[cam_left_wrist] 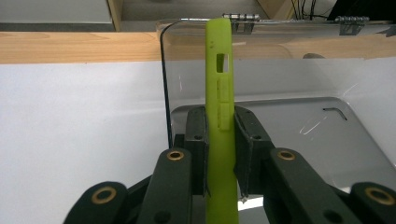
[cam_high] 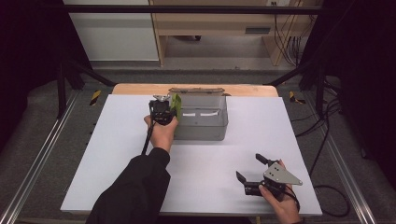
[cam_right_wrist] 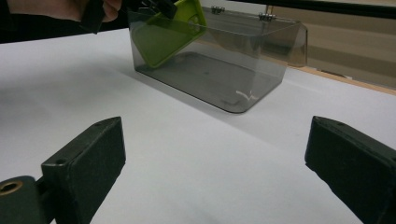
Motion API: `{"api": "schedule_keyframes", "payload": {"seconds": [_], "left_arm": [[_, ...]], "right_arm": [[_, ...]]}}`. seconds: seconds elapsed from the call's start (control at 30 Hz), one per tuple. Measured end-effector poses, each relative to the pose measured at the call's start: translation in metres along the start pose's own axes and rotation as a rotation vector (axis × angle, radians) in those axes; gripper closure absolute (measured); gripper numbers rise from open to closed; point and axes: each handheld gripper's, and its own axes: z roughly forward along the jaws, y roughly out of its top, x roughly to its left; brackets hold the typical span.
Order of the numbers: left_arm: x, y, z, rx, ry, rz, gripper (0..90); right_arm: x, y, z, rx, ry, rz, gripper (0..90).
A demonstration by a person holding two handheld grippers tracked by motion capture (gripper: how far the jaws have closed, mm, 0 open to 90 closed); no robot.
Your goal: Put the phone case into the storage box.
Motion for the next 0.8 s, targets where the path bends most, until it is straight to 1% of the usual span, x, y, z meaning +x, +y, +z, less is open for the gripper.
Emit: {"api": "schedule_keyframes", "payload": {"seconds": [0.07,0.2,0.33,0.67,0.7,0.8], "left_arm": [[-0.0005,0.0,0.0002,0.0,0.003,0.006,76.6],[-0.0005,0.0002,0.0003,-0.001,0.004,-0.002,76.6],[-0.0008,0.0003,0.0003,-0.001,0.005,0.005,76.0],[-0.0013,0.0008,-0.001,-0.008,0.003,0.004,74.9],[-0.0017,0.0008,-0.001,-0.01,0.004,0.007,74.3],[-0.0039,0.0011,-0.0018,-0.025,0.009,0.041,72.9]], "right_arm": [[0.0001,0.0,0.0002,-0.001,0.002,0.0,5.2],[0.0001,0.0,0.0001,0.001,0.002,0.002,5.2],[0.0002,0.0,0.0001,0.001,0.002,0.002,5.1],[0.0003,0.0,0.0003,0.001,0.003,0.002,5.1],[0.0003,0.0,0.0003,0.001,0.003,0.002,5.1],[0.0002,0.0001,0.0002,0.0,0.003,0.002,5.1]]}}
